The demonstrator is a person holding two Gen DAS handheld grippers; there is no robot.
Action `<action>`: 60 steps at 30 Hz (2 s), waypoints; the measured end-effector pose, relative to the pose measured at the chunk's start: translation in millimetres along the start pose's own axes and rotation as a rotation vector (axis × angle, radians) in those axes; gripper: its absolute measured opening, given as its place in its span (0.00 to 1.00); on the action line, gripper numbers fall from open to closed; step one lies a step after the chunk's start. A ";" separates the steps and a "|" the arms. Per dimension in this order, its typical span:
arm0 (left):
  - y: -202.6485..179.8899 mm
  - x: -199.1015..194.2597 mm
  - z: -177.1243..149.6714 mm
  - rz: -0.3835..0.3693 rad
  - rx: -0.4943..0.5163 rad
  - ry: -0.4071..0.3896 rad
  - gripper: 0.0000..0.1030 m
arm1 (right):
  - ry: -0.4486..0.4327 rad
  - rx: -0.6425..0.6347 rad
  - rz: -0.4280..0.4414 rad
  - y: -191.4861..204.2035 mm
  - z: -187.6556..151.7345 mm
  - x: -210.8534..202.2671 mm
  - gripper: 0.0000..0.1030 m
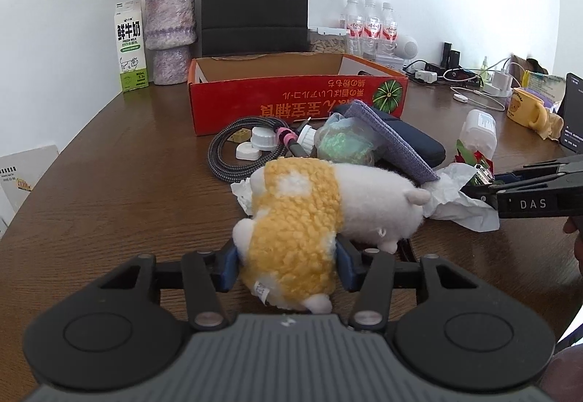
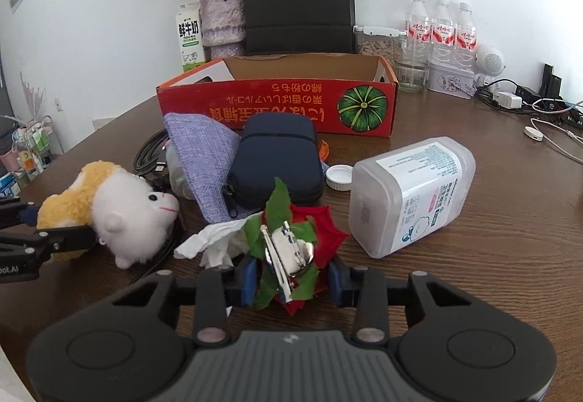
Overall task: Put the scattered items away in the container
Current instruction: 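Grasp the red rose ornament with the right gripper while the left gripper lifts the sheep, then carry the sheep and rose into the cardboard box and open both grippers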
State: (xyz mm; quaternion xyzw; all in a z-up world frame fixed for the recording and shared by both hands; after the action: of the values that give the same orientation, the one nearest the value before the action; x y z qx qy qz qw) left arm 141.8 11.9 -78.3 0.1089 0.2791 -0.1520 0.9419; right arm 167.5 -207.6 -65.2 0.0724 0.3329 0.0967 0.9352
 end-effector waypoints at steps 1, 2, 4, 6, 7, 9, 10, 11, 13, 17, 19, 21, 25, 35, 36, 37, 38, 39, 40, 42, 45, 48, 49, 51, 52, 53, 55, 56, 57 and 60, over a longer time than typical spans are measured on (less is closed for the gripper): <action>-0.2 -1.3 0.3 0.001 -0.007 -0.004 0.49 | -0.009 0.000 0.002 0.0 0.3 -2.6 0.33; -0.6 -3.4 0.9 0.004 -0.012 -0.008 0.49 | -0.018 -0.001 0.003 -0.1 0.9 -5.4 0.33; -0.9 -8.1 2.7 0.018 -0.015 -0.022 0.49 | -0.033 0.003 0.008 -0.5 2.1 -10.3 0.33; -1.3 -12.9 5.8 0.033 -0.014 -0.038 0.49 | -0.048 0.009 0.009 -2.2 4.6 -15.5 0.33; -1.1 -15.6 7.4 0.036 -0.017 -0.047 0.49 | -0.056 0.010 0.009 -2.7 6.0 -17.9 0.33; -0.5 -21.5 11.1 0.042 -0.023 -0.069 0.49 | -0.074 0.014 0.017 -3.2 9.4 -23.8 0.33; 0.2 -24.0 13.4 0.048 -0.025 -0.078 0.49 | -0.084 0.015 0.021 -3.2 12.1 -26.8 0.33; 1.1 -26.5 17.7 0.054 -0.028 -0.089 0.49 | -0.092 0.013 0.024 -2.7 14.5 -29.0 0.33; 3.2 -31.2 26.4 0.061 -0.036 -0.115 0.49 | -0.115 0.004 0.033 -0.2 21.7 -33.4 0.33; 8.5 -37.3 52.4 0.080 -0.051 -0.176 0.49 | -0.169 -0.008 0.060 5.8 44.8 -39.5 0.33; 12.8 -36.6 67.2 0.084 -0.060 -0.198 0.49 | -0.198 -0.005 0.085 9.0 61.2 -41.0 0.33; 16.8 -33.8 83.1 0.085 -0.066 -0.214 0.49 | -0.230 -0.014 0.091 12.2 78.0 -41.0 0.33; 29.2 -27.1 120.9 0.092 -0.116 -0.269 0.49 | -0.277 -0.023 0.102 19.7 115.2 -34.9 0.33; 58.7 21.1 197.9 0.074 -0.213 -0.322 0.49 | -0.286 0.003 0.071 17.6 190.6 17.5 0.33; 61.8 28.1 202.2 0.071 -0.225 -0.319 0.49 | -0.279 0.007 0.071 16.5 196.3 26.1 0.33; 64.8 34.9 206.1 0.069 -0.236 -0.317 0.49 | -0.272 0.012 0.070 15.5 202.0 33.7 0.33; 68.6 43.4 210.4 0.068 -0.248 -0.314 0.49 | -0.265 0.014 0.066 14.6 207.4 41.3 0.33; 71.2 50.6 213.3 0.069 -0.256 -0.309 0.49 | -0.257 0.013 0.062 13.6 212.5 49.1 0.33; 74.0 59.3 216.1 0.070 -0.262 -0.302 0.49 | -0.246 0.013 0.058 12.2 216.8 57.3 0.33; 78.8 76.2 219.0 0.069 -0.276 -0.283 0.49 | -0.212 0.013 0.049 9.3 224.4 76.4 0.33; 84.6 103.6 218.5 0.060 -0.293 -0.243 0.49 | -0.135 -0.001 0.026 4.6 230.2 106.6 0.33; 88.5 131.2 214.6 0.045 -0.299 -0.193 0.49 | -0.056 -0.020 0.015 0.9 231.3 136.5 0.33; 90.1 139.6 212.4 0.040 -0.305 -0.175 0.49 | -0.034 -0.024 0.011 -0.4 231.8 144.8 0.33; 93.8 158.1 206.2 0.032 -0.315 -0.128 0.49 | 0.024 -0.031 0.003 -3.4 230.3 165.8 0.33; 95.6 165.5 203.3 0.029 -0.319 -0.109 0.49 | 0.048 -0.033 -0.001 -4.8 229.1 173.6 0.33; 97.0 173.9 200.8 0.026 -0.322 -0.087 0.50 | 0.077 -0.034 -0.008 -6.9 227.2 183.1 0.33; 96.7 187.0 194.0 0.016 -0.312 -0.043 0.50 | 0.117 -0.040 -0.016 -8.2 222.1 195.8 0.33; 96.7 192.3 190.3 0.015 -0.311 -0.025 0.49 | 0.132 -0.043 -0.017 -8.4 219.2 200.3 0.33; 96.9 197.6 187.5 0.014 -0.311 -0.007 0.49 | 0.145 -0.047 -0.017 -7.9 216.0 204.3 0.33; 98.2 208.9 180.5 0.013 -0.316 0.029 0.43 | 0.174 -0.057 -0.015 -7.3 209.1 212.2 0.34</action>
State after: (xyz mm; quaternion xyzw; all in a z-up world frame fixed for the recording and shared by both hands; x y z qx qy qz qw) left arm 431.5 3.8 -35.1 -0.0367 0.3126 -0.0988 0.9440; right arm 462.7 -181.0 -35.2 0.0343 0.4104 0.1050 0.9052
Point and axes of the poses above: each gripper's, at about its wrist camera, not at the fingertips, and x roughly the way its jaws point, y to its left, z to its top, the point moved 9 cm from there along x, roughly the way its jaws point, and after that the axes turned 9 degrees about x, right-handed, at the moved point
